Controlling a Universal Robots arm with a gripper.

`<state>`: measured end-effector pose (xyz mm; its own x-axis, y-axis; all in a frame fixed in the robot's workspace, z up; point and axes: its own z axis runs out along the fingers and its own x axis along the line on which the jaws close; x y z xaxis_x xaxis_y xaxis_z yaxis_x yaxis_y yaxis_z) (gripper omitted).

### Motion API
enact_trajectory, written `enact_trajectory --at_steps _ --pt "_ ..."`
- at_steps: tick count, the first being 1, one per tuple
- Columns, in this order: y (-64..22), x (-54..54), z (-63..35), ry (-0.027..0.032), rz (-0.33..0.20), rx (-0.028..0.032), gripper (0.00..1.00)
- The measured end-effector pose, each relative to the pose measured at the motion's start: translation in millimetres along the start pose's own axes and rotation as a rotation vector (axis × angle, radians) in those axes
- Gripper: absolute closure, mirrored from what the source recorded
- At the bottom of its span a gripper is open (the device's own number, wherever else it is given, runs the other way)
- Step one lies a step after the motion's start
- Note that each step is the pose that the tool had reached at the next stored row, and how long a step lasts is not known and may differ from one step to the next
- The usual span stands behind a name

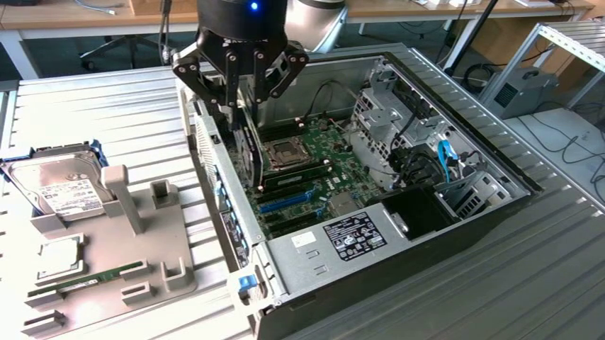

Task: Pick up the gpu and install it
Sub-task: 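Pick up the gpu and move the gpu toward the slot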

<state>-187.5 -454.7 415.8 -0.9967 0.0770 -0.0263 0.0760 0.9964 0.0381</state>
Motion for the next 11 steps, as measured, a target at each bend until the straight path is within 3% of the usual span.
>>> enact_trajectory --at_steps 11 --pt "0.6 -8.1 0.5 0.0001 0.000 0.0002 0.74"
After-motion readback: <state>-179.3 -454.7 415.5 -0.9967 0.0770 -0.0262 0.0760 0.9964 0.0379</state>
